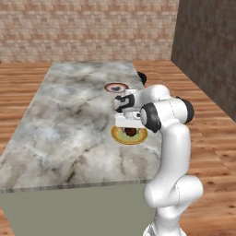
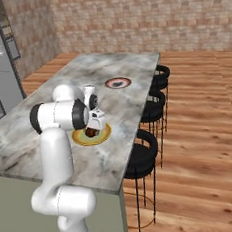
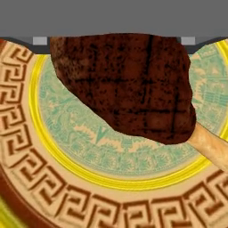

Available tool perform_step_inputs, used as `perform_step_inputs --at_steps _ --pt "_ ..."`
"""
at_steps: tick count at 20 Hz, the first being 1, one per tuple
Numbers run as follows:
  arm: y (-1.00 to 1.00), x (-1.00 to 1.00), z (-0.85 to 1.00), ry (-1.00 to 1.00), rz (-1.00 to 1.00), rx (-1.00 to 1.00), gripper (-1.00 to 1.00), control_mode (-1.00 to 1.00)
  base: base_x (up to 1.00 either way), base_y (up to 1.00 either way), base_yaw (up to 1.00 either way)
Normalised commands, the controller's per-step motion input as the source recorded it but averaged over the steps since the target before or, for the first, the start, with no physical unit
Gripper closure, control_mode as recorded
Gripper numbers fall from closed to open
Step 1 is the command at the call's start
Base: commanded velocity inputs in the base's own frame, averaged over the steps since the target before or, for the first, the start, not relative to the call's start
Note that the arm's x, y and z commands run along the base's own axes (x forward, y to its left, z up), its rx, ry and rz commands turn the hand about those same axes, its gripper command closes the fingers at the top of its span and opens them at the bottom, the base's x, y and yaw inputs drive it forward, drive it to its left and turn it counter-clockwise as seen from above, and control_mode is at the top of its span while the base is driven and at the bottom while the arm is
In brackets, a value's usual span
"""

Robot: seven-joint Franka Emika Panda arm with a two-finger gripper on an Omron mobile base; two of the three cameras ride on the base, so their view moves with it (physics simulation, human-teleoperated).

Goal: Transport the steak and lime to the fridge. Place the steak on the rack containing meat and place the lime on the rack containing the vegetable, ensuring meats and vegetables are on different racks.

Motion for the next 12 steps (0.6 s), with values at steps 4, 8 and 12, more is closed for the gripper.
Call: perform_step_inputs --at_steps 4,8,12 --pt "0.13 -0.28 -0.81 0.05 -0.02 -0.08 1.0 -1.0 0.0 0.0 0.0" --pt "0.02 -0.59 -0.69 0.12 -0.02 -0.05 1.0 -1.0 0.0 0.0 0.0" --pt "0.0 -0.43 -0.34 0.03 -0.01 -0.01 1.0 -1.0 0.0 0.0 0.0"
